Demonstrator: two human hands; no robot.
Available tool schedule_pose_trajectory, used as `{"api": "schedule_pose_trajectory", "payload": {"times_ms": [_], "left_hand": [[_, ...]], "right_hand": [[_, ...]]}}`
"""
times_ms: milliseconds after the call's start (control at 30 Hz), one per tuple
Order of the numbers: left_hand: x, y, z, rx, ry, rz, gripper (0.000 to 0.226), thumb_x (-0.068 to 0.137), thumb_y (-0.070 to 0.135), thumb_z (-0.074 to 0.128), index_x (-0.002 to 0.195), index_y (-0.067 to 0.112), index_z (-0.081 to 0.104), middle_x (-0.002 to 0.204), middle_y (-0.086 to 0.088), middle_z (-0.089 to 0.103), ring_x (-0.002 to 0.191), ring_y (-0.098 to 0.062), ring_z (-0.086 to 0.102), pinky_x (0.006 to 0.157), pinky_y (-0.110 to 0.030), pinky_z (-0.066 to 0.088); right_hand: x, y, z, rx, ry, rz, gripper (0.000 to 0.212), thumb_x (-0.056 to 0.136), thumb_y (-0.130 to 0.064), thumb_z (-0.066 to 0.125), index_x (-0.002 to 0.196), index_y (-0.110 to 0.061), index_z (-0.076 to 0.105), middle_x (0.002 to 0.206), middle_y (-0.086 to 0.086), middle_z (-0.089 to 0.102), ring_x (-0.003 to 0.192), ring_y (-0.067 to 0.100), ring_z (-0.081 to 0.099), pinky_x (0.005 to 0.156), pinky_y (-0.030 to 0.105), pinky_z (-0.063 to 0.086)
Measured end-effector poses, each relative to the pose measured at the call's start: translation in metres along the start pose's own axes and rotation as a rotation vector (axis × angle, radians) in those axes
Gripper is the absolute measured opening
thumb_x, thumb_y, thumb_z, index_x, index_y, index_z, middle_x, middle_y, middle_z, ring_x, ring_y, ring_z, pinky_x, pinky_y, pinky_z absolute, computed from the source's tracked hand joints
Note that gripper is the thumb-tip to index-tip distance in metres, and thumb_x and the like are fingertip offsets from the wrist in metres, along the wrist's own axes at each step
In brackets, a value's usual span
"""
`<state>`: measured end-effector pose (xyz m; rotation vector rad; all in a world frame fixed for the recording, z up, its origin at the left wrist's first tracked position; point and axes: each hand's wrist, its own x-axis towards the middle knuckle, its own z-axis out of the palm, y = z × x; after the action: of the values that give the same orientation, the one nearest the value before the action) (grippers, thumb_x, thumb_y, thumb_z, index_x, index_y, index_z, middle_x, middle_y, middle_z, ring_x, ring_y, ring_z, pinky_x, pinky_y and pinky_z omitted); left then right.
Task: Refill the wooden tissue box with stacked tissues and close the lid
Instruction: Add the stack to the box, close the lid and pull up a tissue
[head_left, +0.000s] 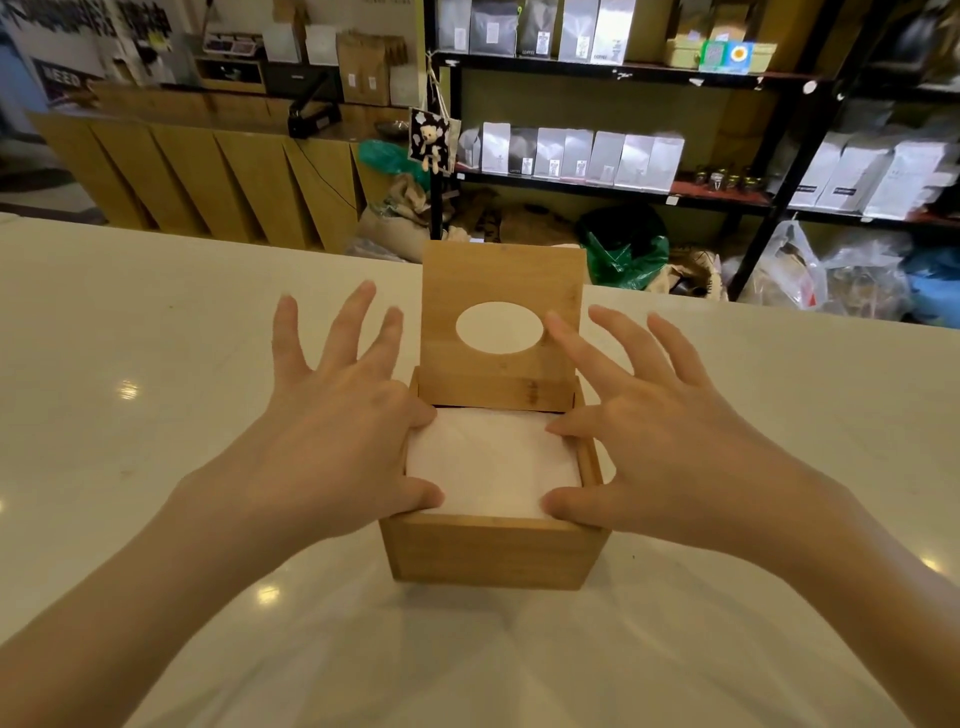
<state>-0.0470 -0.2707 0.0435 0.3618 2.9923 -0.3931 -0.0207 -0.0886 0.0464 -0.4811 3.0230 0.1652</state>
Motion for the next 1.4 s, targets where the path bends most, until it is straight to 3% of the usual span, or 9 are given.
{"api": "schedule_pose_trajectory", "payload": {"times_ms": [100,167,267,533,633,767,933,1100,1400], "left_hand": [[0.003,0.000,0.001,-0.023,-0.047,-0.029,0.069,0.068,0.070,0.052,0.131,0.048,0.037,0.156,-0.007,-0.016,0.134,-0.034,-0.035,0.100,-0.066,-0.021],[0.005,0.001,0.002,-0.009,-0.067,-0.031,0.069,0.069,0.070,0.051,0.132,0.048,0.034,0.156,-0.009,-0.016,0.134,-0.035,-0.035,0.100,-0.067,-0.020],[0.008,0.000,0.002,-0.002,-0.095,-0.008,0.068,0.071,0.069,0.051,0.133,0.047,0.033,0.156,-0.010,-0.015,0.134,-0.036,-0.035,0.100,-0.068,-0.019],[0.015,0.000,-0.002,-0.043,-0.174,0.052,0.064,0.073,0.063,0.055,0.132,0.045,0.038,0.157,-0.008,-0.009,0.136,-0.034,-0.031,0.100,-0.068,-0.018],[0.011,-0.005,-0.005,-0.065,-0.152,0.081,0.066,0.071,0.065,0.054,0.132,0.044,0.038,0.157,-0.007,-0.005,0.139,-0.032,-0.026,0.102,-0.067,-0.016],[0.001,-0.006,-0.009,-0.089,-0.074,0.080,0.065,0.067,0.069,0.053,0.126,0.043,0.045,0.158,-0.001,-0.001,0.141,-0.027,-0.021,0.103,-0.066,-0.016],[0.002,-0.003,-0.009,0.004,-0.042,0.082,0.065,0.065,0.068,0.058,0.122,0.038,0.053,0.158,0.000,0.003,0.141,-0.029,-0.021,0.100,-0.069,-0.018],[0.011,-0.001,-0.007,0.016,-0.088,0.111,0.062,0.065,0.061,0.065,0.120,0.035,0.055,0.156,-0.001,0.010,0.142,-0.031,-0.017,0.100,-0.069,-0.017],[0.009,0.000,-0.001,0.004,-0.067,0.118,0.052,0.071,0.051,0.065,0.118,0.033,0.054,0.152,0.000,0.020,0.142,-0.029,-0.015,0.102,-0.068,-0.016]], "right_hand": [[-0.005,-0.004,-0.003,-0.056,-0.010,0.058,0.059,0.075,-0.067,0.044,0.121,-0.032,0.056,0.153,-0.007,-0.007,0.132,0.026,-0.004,0.110,0.047,0.001],[-0.006,-0.008,-0.005,-0.103,0.003,0.076,0.057,0.077,-0.065,0.043,0.119,-0.029,0.057,0.131,0.002,0.026,0.112,0.023,0.016,0.095,0.041,0.019],[-0.003,-0.011,-0.009,-0.157,-0.027,0.071,0.055,0.079,-0.063,0.041,0.117,-0.027,0.056,0.093,0.001,0.031,0.089,0.018,0.018,0.076,0.032,0.020],[0.012,-0.006,-0.011,-0.038,-0.154,0.081,0.053,0.073,-0.063,0.053,0.109,-0.025,0.060,0.099,-0.003,0.062,0.091,0.018,0.054,0.069,0.031,0.036],[0.011,-0.001,-0.016,0.069,-0.168,0.084,0.054,0.071,-0.063,0.057,0.113,-0.028,0.060,0.089,-0.008,0.060,0.083,0.013,0.056,0.070,0.030,0.045],[0.009,0.000,-0.022,0.209,-0.088,0.086,0.056,0.072,-0.058,0.062,0.123,-0.037,0.051,0.069,-0.019,0.039,0.066,0.006,0.045,0.067,0.025,0.044],[0.013,-0.005,-0.018,0.118,-0.169,0.068,0.059,0.067,-0.056,0.067,0.116,-0.024,0.056,0.087,-0.005,0.063,0.083,0.015,0.058,0.061,0.027,0.042],[0.015,-0.007,-0.021,0.127,-0.293,0.066,0.050,0.072,-0.050,0.067,0.112,-0.021,0.056,0.058,-0.008,0.063,0.073,0.008,0.061,0.055,0.024,0.039],[0.015,-0.006,-0.012,0.075,-0.230,0.045,0.039,0.074,-0.043,0.063,0.106,-0.021,0.057,0.049,-0.007,0.058,0.068,0.008,0.060,0.050,0.025,0.034]]}}
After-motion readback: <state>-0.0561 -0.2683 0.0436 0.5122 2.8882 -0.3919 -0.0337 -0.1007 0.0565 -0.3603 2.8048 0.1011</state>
